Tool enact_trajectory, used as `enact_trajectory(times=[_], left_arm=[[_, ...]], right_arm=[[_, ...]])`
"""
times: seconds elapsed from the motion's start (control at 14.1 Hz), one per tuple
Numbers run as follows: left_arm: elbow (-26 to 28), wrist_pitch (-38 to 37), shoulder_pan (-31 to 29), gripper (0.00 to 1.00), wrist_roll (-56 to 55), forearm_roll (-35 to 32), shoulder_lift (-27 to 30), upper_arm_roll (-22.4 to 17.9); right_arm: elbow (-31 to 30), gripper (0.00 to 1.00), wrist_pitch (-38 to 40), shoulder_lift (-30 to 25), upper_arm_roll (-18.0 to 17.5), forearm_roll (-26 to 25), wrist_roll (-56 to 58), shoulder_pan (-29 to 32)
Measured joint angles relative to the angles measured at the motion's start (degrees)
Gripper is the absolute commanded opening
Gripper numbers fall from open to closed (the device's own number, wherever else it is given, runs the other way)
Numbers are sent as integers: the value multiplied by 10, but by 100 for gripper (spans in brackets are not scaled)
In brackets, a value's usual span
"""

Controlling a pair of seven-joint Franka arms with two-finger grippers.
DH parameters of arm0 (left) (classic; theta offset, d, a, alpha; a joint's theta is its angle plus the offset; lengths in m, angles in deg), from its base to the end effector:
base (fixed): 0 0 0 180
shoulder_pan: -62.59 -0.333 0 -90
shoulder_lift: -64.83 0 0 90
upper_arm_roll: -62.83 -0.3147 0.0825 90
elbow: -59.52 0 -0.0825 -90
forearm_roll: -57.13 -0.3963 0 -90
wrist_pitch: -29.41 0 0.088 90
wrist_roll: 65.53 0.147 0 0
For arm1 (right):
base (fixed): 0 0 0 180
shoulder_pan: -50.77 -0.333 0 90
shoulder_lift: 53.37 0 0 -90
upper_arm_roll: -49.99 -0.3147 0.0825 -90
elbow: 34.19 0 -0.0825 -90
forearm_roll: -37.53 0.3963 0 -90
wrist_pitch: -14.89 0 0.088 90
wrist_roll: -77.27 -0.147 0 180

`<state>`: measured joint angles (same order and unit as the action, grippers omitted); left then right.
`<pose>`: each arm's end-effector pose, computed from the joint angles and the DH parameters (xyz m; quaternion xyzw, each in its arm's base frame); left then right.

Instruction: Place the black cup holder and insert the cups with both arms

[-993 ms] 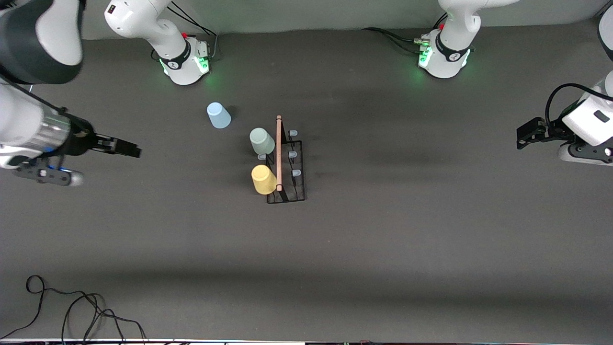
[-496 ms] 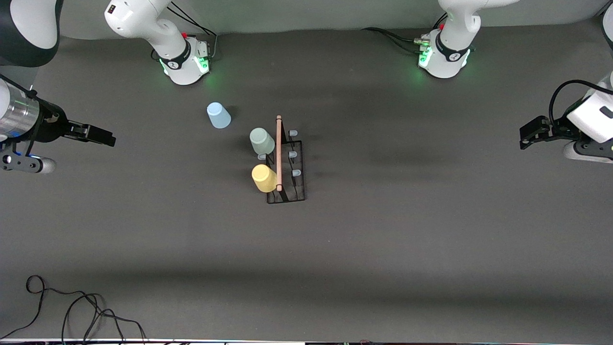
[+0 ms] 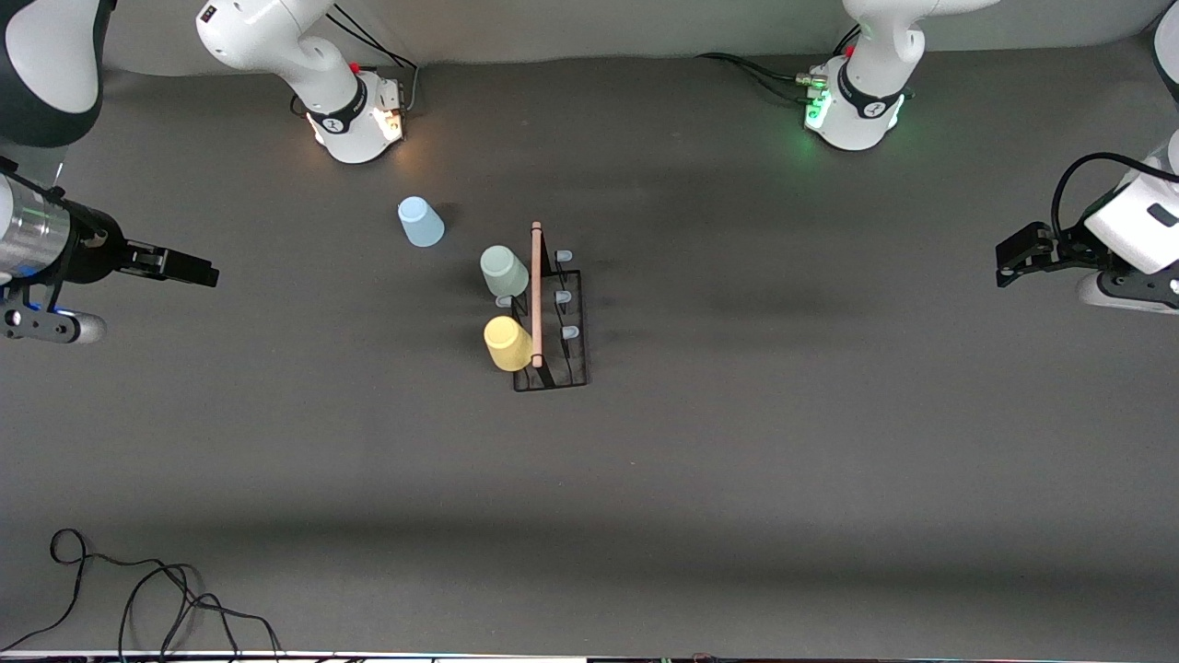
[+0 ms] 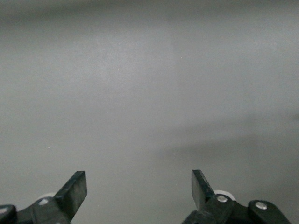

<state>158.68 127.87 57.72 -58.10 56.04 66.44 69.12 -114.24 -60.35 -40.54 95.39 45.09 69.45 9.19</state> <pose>0.5676 -0.0121 0.5340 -0.9968 0.0785 -0.0073 0.0114 0.5785 0.0256 0.5506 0.9880 -0.0950 -0.1204 0.0184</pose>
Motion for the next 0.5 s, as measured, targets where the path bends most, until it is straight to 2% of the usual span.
enact_trajectory(times=[0.14,0.21,0.35,0.5], left_arm=[[0,0,0,100,0,0,0,0],[0,0,0,100,0,0,0,0],[0,0,0,100,0,0,0,0],[0,-1,0,100,0,-1,0,0]], right_arm=[[0,100,0,-22,-125,-39,0,102],[0,100,0,-31,-175,-46,0,145],[-3,100,0,-45,-256,-55,0,220],[-14,100,-4,-57,-317,-62,0,280]])
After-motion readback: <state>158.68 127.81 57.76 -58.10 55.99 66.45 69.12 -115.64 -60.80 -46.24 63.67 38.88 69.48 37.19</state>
